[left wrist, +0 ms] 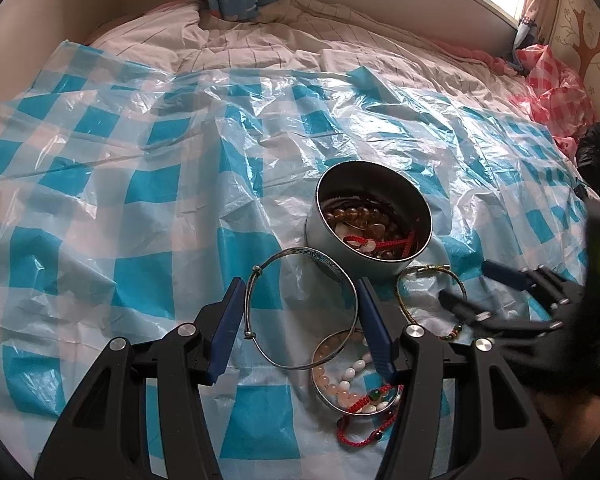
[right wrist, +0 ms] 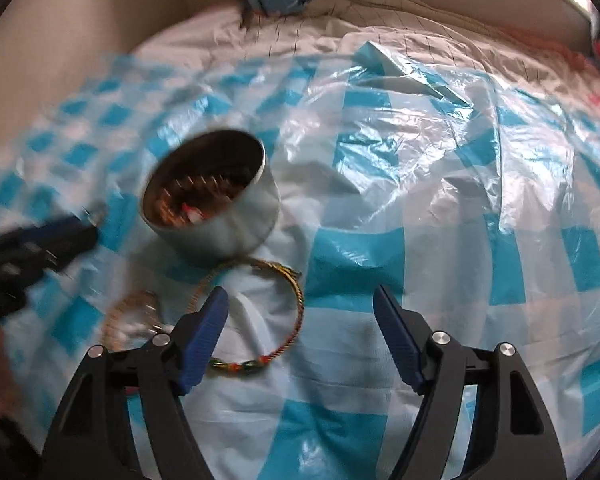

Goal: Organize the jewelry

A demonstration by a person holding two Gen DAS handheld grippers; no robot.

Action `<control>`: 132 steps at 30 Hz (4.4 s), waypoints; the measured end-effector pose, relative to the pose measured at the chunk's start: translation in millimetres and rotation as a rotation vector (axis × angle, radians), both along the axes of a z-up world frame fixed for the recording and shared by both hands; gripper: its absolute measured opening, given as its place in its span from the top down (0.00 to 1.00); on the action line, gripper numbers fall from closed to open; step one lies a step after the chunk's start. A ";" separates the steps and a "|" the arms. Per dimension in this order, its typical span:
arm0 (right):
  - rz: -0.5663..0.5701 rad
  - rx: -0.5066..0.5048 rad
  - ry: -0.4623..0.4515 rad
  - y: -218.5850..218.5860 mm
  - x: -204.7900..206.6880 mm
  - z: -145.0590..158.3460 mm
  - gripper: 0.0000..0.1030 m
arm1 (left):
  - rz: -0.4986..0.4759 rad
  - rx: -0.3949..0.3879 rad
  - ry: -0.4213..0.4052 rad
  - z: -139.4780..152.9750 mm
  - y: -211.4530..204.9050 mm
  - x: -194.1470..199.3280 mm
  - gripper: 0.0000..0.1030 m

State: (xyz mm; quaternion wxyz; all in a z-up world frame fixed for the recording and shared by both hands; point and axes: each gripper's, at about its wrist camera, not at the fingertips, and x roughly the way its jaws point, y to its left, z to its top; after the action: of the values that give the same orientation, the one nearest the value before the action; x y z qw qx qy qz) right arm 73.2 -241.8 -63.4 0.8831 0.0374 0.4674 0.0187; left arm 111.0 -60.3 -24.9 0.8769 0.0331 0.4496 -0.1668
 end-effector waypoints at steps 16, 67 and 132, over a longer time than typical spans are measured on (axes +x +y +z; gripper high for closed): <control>0.012 0.370 -0.120 -31.8 -16.8 24.0 0.96 | 0.010 -0.027 -0.015 8.4 -1.9 1.3 0.48; 0.065 0.340 -0.272 -15.2 -13.7 59.9 0.96 | 0.005 -0.085 -0.034 12.7 -45.1 24.1 0.48; 0.007 0.285 -0.174 -16.9 53.3 35.2 0.38 | 0.142 -0.130 0.008 10.1 17.0 30.2 0.34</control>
State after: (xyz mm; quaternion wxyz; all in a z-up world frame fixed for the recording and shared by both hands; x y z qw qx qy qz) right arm 126.5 -258.7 -28.2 0.9059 0.1588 0.3818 0.0913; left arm 141.2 -43.3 -14.7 0.8849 -0.0566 0.4426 -0.1334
